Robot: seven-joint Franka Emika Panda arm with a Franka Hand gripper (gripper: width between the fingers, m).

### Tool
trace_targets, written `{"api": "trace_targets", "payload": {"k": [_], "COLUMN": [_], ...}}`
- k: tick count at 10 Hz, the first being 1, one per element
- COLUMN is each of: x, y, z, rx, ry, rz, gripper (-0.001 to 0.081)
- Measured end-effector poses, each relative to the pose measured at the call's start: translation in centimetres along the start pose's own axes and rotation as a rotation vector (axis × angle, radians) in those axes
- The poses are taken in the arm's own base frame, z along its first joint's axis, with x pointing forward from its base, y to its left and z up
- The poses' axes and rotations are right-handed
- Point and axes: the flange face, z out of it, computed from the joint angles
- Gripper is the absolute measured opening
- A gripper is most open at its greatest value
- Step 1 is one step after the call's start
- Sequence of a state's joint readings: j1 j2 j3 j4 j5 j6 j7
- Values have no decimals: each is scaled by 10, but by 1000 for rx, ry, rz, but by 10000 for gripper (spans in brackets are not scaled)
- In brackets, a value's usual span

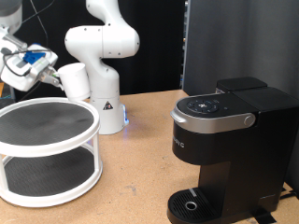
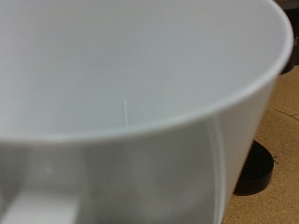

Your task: Make a cup of coffee with the keurig machine

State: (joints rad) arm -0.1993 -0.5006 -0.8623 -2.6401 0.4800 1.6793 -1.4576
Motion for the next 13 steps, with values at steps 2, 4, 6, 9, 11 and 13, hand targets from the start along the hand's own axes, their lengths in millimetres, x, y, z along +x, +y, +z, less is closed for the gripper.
{"api": "trace_targets", "payload": {"k": [2,4,6,9,11,13], "x": [2,6,19,47,72,79], "y": [-6,1,1,-4,-9,-9], "z": [-3,10,35,73,97,102], "rx": [0,-56,-103,-183,-221,-234], "ry": [-6,116,199,180,201,210], "rz": [2,39,63,89,95,97], "gripper": [77,77,76,76,77,76]}}
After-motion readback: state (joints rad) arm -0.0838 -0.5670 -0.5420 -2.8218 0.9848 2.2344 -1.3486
